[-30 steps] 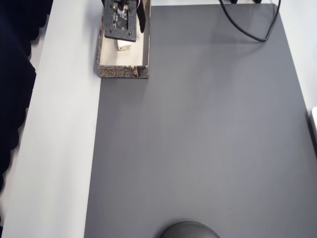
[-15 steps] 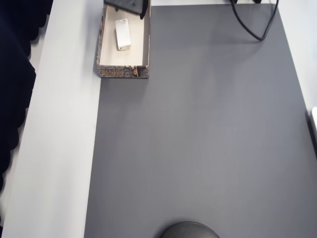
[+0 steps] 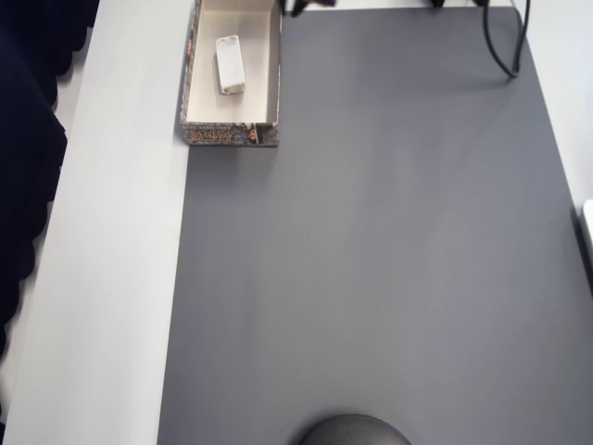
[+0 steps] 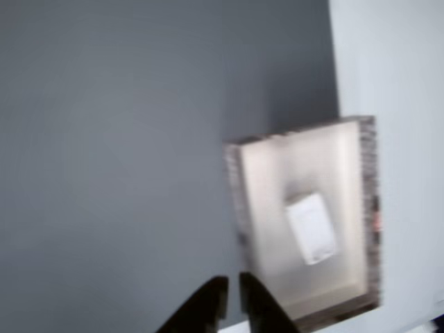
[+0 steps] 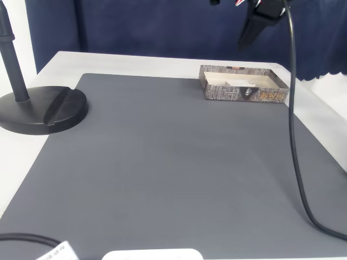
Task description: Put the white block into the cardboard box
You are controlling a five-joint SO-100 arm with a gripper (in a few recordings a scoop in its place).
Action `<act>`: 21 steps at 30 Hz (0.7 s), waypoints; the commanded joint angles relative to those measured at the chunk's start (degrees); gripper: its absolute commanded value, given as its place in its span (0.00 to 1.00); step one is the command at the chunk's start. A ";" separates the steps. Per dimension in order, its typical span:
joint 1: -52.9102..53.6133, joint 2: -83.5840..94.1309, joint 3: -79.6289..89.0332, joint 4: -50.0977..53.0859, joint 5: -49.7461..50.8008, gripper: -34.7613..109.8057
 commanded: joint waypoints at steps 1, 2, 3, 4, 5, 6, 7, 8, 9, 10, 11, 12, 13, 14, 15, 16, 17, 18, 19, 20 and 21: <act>-4.48 9.67 5.98 -0.97 -7.82 0.23; -5.54 11.16 7.82 -1.05 -10.37 0.23; -6.77 12.74 9.84 -1.05 -12.83 0.23; -8.26 14.15 12.04 -1.32 -15.91 0.23; -9.84 15.38 14.06 -1.93 -18.81 0.23; -11.60 16.26 15.64 -2.72 -20.92 0.23; -13.45 16.96 16.96 -3.96 -22.24 0.23; -15.21 17.58 18.11 -5.19 -22.68 0.23; -17.05 17.75 18.90 -6.15 -23.29 0.23; -18.72 18.02 19.51 -7.03 -23.91 0.23; -20.48 18.19 20.21 -7.73 -24.08 0.23; -22.24 18.46 21.01 -8.44 -24.17 0.23; -23.99 18.72 22.06 -9.40 -24.43 0.23; -25.84 19.07 23.29 -10.63 -24.79 0.23; -27.60 19.25 24.43 -11.69 -25.31 0.23; -29.27 19.34 25.49 -12.30 -26.54 0.23; -30.94 19.34 26.37 -13.18 -27.16 0.23; -32.52 19.25 27.16 -13.97 -28.13 0.23; -33.93 19.16 27.86 -14.77 -28.65 0.23; -35.24 19.07 28.48 -15.82 -29.00 0.23; -36.56 19.07 29.09 -17.05 -29.36 0.23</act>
